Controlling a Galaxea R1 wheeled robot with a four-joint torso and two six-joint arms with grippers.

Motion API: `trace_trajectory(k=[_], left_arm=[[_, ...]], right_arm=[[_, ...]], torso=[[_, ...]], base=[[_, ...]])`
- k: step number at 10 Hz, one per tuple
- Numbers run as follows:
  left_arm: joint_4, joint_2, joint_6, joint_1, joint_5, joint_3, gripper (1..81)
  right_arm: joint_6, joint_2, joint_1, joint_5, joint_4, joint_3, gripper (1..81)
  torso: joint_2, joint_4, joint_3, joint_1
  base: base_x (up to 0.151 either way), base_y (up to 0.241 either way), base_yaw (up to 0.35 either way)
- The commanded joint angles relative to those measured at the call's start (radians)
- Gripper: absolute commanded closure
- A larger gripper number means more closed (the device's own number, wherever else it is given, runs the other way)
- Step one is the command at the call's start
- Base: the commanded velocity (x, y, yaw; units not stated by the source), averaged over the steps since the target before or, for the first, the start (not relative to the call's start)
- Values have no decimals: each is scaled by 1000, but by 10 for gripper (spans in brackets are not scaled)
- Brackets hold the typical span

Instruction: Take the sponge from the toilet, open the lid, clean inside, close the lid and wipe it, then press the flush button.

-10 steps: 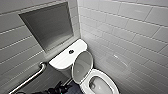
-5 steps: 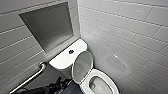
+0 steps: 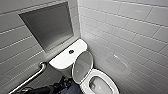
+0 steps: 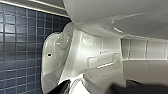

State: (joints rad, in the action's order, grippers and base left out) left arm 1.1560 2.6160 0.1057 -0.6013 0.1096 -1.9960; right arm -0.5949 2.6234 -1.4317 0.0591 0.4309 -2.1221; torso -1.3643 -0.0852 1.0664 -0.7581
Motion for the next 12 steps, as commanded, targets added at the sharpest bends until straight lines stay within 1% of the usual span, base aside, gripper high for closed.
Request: trace_trajectory(k=[1, 2, 4, 5, 6, 7, 8, 9, 10, 11, 12], left_arm=[[-44, 61, 20, 82, -139, 48, 10], [-61, 70, 20, 73, -151, 57, 10], [-93, 66, 20, 62, -153, 98, 10], [-128, 60, 20, 59, -153, 97, 10], [-192, 40, 20, 41, -154, 89, 10], [-288, 8, 20, 15, -198, 85, 10], [-403, -26, 20, -24, -267, 71, 10], [-521, -48, 20, -71, -320, 59, 10], [-652, -69, 20, -123, -387, 43, 10], [-738, -86, 20, -185, -425, 37, 10], [-798, -103, 22, -234, -432, 46, 10]], right_arm=[[3, 11, 7, -62, 16, -11, 811], [3, 20, 9, -62, 17, -28, 811], [3, 36, 18, -62, 17, -48, 811], [3, 37, 21, -62, 17, -47, 811], [3, 37, 24, -62, 16, -48, 811], [1, 34, 27, -61, 16, -50, 811], [1, 28, 33, -59, 14, -50, 811], [0, 20, 44, -58, 12, -45, 811], [-3, 5, 53, -43, 13, -29, 811], [-5, -22, 67, -6, 11, 6, 811], [-8, -80, 84, 40, 12, 83, 811]], torso=[[0, 0, 0, 0], [0, 0, 0, 0], [0, 0, 0, 0], [0, 0, 0, 0], [0, 0, 0, 0], [0, 0, 0, 0], [0, 0, 0, 0], [0, 0, 0, 0], [0, 0, 0, 0], [0, 0, 0, 0], [0, 0, 0, 0]], base=[[0, 0, 0], [0, 0, 0], [0, 0, 0], [0, 0, 0], [0, 0, 0], [0, 0, 0], [0, 0, 0], [0, 0, 0], [0, 0, 0], [0, 0, 0], [0, 0, 0]])
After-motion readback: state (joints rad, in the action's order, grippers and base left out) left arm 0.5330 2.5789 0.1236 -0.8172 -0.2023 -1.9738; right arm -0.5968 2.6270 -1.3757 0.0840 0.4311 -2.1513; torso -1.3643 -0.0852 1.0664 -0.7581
